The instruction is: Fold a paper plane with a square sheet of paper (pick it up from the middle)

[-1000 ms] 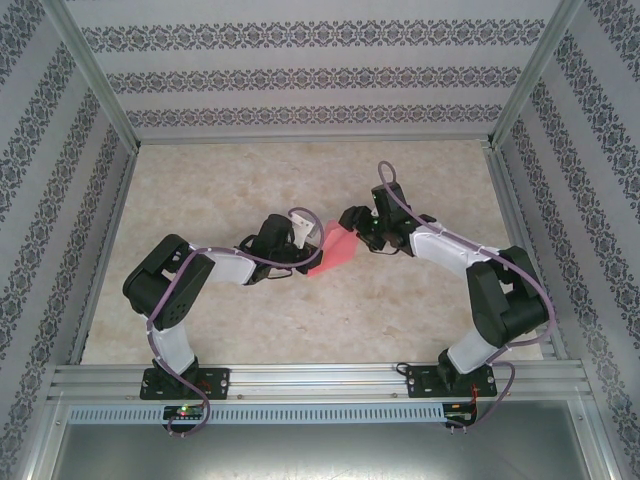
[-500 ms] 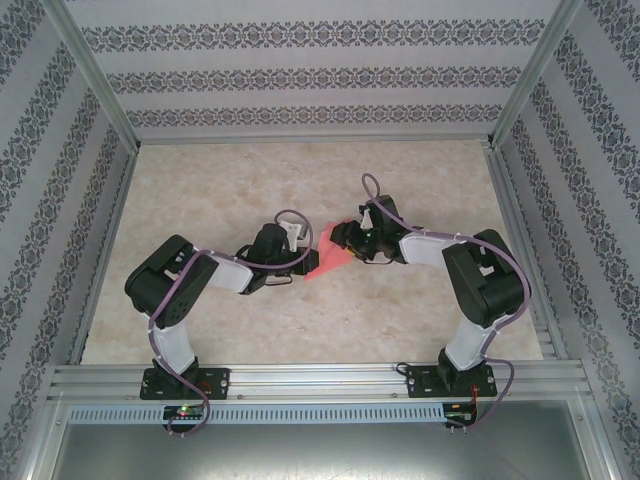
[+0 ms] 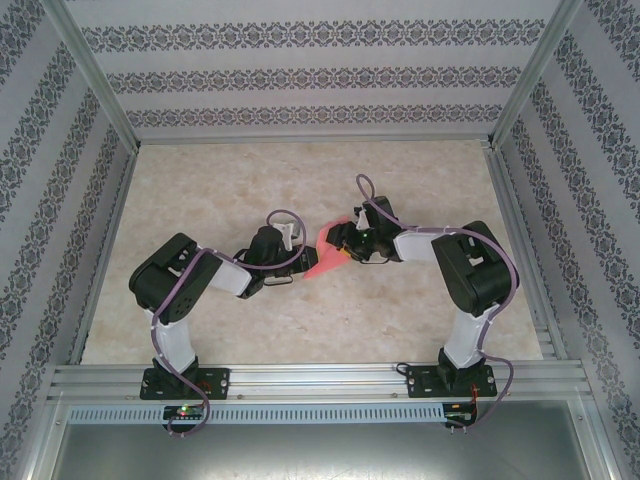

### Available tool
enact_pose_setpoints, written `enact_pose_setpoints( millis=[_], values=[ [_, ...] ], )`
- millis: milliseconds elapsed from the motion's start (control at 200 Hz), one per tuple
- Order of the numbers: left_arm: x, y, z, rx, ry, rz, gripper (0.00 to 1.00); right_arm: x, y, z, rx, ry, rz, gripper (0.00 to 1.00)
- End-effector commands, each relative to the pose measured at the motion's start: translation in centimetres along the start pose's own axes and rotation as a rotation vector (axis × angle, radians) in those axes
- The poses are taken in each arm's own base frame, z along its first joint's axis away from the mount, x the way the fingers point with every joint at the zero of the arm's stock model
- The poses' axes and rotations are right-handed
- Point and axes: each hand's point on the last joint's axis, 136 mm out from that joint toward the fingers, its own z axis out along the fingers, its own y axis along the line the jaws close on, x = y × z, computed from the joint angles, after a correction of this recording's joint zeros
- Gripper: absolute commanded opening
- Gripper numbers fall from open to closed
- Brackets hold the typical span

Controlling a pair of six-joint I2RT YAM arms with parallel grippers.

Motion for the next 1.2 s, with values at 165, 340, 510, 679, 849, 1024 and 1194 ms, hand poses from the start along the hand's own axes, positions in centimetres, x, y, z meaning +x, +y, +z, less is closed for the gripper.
enact_pose_setpoints(
  millis=[165,340,510,679,849,1024,1194],
  values=[
    [-0.7,-1.0,0.0,0.069,0.026,0.02,0.3,0.1,-0.3,0.5,0.049,0.015,-0.009,0.51],
    [-0.5,-0.5,-1.1,0.011,0.041,0.091,0.46,0.1,-0.8,0.4,0.081,0.01,0.001,0.52],
    [-0.1,-1.3,-2.5,-0.001,0.066,0.18,0.51,0.2,-0.9,0.5,0.087,0.017,0.004,0.52],
    [0.3,-0.1,-4.2,-0.194,0.092,0.239,0.51,0.3,-1.0,0.5,0.095,0.021,0.007,0.52],
    [1.7,0.5,-5.5,-0.416,0.167,0.306,0.51,0.5,-1.1,0.7,0.1,0.026,0.005,0.53],
    [3.1,0.6,-4.6,-0.472,0.238,0.314,0.46,0.5,-1.2,0.9,0.102,0.029,0.009,0.54],
    [3.9,0.1,-3.0,-0.455,0.281,0.307,0.37,0.7,-1.1,1.0,0.096,0.03,0.011,0.54]
  ],
)
